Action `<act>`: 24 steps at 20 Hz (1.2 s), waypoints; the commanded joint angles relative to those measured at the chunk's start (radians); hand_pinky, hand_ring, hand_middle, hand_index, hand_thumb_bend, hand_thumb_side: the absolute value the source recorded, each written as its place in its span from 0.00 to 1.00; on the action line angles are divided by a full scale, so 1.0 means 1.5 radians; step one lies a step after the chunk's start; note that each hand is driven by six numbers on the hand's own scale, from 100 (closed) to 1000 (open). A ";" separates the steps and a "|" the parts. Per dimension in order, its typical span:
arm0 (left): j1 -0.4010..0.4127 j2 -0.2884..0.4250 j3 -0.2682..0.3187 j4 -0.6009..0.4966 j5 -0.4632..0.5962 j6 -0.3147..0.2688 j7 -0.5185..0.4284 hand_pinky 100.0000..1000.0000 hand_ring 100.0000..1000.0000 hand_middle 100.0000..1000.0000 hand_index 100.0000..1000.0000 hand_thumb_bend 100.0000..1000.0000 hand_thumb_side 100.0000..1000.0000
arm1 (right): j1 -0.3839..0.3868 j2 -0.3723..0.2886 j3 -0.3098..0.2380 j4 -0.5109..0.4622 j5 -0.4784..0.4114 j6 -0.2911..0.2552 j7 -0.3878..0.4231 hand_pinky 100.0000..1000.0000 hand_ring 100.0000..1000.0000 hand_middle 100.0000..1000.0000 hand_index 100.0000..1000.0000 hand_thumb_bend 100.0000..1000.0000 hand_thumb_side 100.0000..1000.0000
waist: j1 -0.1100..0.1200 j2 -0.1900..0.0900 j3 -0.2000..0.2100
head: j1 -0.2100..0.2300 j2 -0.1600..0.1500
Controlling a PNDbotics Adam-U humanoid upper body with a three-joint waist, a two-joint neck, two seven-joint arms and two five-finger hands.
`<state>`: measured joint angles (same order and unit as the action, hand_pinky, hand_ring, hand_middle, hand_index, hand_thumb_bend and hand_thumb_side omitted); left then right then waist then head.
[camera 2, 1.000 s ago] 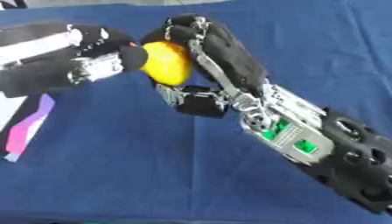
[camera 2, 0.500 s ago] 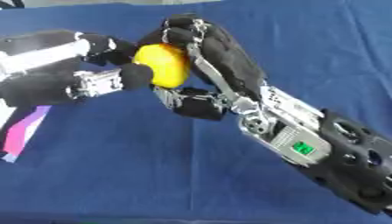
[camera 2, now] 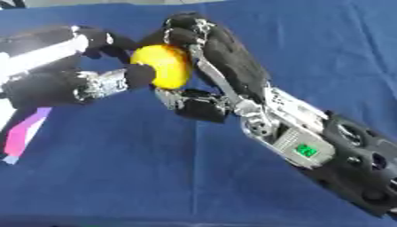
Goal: Pick up the objects with one hand, pass them to the other hand, and then place them into the box on the other side of the table.
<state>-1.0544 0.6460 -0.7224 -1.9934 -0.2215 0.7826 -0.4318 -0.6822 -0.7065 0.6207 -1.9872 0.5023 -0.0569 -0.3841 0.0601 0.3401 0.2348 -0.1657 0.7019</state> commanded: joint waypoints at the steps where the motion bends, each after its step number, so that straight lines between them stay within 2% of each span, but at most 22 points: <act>1: -0.012 -0.012 0.002 0.004 -0.025 0.083 -0.096 0.92 0.89 0.73 0.92 0.46 1.00 | -0.016 0.000 -0.001 -0.009 0.015 -0.020 -0.010 0.79 0.53 0.45 0.67 0.00 0.00 | -0.002 -0.011 0.001 | 0.003 0.000; 9: -0.028 -0.045 -0.012 0.021 -0.039 0.083 -0.143 0.92 0.89 0.72 0.91 0.46 1.00 | -0.018 0.003 0.008 -0.009 0.026 -0.040 -0.011 0.79 0.53 0.46 0.67 0.00 0.00 | -0.003 -0.009 -0.002 | 0.006 0.002; 12: -0.028 -0.053 -0.015 0.037 -0.049 0.083 -0.156 0.91 0.88 0.70 0.89 0.40 1.00 | -0.020 0.004 0.010 -0.009 0.030 -0.050 -0.015 0.79 0.53 0.46 0.67 0.00 0.00 | -0.004 -0.009 -0.003 | 0.009 0.001; 14: -0.025 -0.059 -0.014 0.054 -0.054 0.083 -0.157 0.88 0.85 0.65 0.86 0.25 1.00 | -0.019 0.005 0.012 -0.009 0.032 -0.054 -0.016 0.79 0.53 0.46 0.67 0.00 0.00 | -0.004 -0.008 -0.004 | 0.011 0.000; 15: -0.022 -0.061 -0.012 0.063 -0.055 0.083 -0.153 0.85 0.80 0.58 0.81 0.04 0.91 | -0.019 0.006 0.013 -0.009 0.033 -0.056 -0.017 0.79 0.53 0.46 0.67 0.00 0.00 | -0.004 -0.008 -0.004 | 0.011 0.001; 16: -0.020 -0.063 -0.010 0.073 -0.053 0.083 -0.148 0.82 0.77 0.53 0.77 0.00 0.78 | -0.018 0.006 0.014 -0.009 0.035 -0.056 -0.017 0.79 0.54 0.46 0.67 0.00 0.00 | -0.004 -0.008 -0.005 | 0.012 0.001; 17: -0.019 -0.065 -0.007 0.083 -0.049 0.083 -0.141 0.78 0.71 0.47 0.71 0.00 0.63 | -0.018 0.005 0.014 -0.009 0.037 -0.057 -0.018 0.79 0.54 0.46 0.67 0.00 0.00 | -0.005 -0.008 -0.005 | 0.012 0.002; 18: -0.018 -0.066 -0.004 0.092 -0.043 0.083 -0.132 0.77 0.70 0.46 0.70 0.00 0.59 | -0.017 0.005 0.015 -0.009 0.039 -0.058 -0.018 0.79 0.54 0.46 0.67 0.00 0.00 | -0.005 -0.008 -0.005 | 0.012 0.002; 20: -0.015 -0.069 0.004 0.104 -0.025 0.083 -0.113 0.74 0.61 0.39 0.60 0.00 0.37 | -0.014 0.003 0.017 -0.009 0.044 -0.058 -0.014 0.80 0.55 0.47 0.68 0.00 0.00 | -0.005 -0.009 -0.005 | 0.012 0.001; 22: -0.012 -0.070 0.008 0.111 -0.005 0.083 -0.093 0.71 0.55 0.33 0.53 0.00 0.28 | -0.009 0.004 0.021 -0.009 0.051 -0.052 -0.006 0.82 0.57 0.50 0.70 0.00 0.00 | -0.006 -0.010 -0.006 | 0.012 0.001; 24: -0.009 -0.068 0.005 0.118 0.014 0.083 -0.073 0.70 0.52 0.30 0.49 0.00 0.23 | -0.004 0.003 0.022 -0.009 0.057 -0.039 0.007 0.83 0.64 0.58 0.76 0.19 0.00 | -0.007 -0.011 -0.007 | 0.013 0.002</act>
<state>-1.0632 0.5096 -0.7379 -1.8490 -0.2091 0.7757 -0.4387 -0.6776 -0.6910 0.6615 -1.9769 0.5790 -0.1176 -0.3797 0.0529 0.3458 0.2238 -0.1502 0.7021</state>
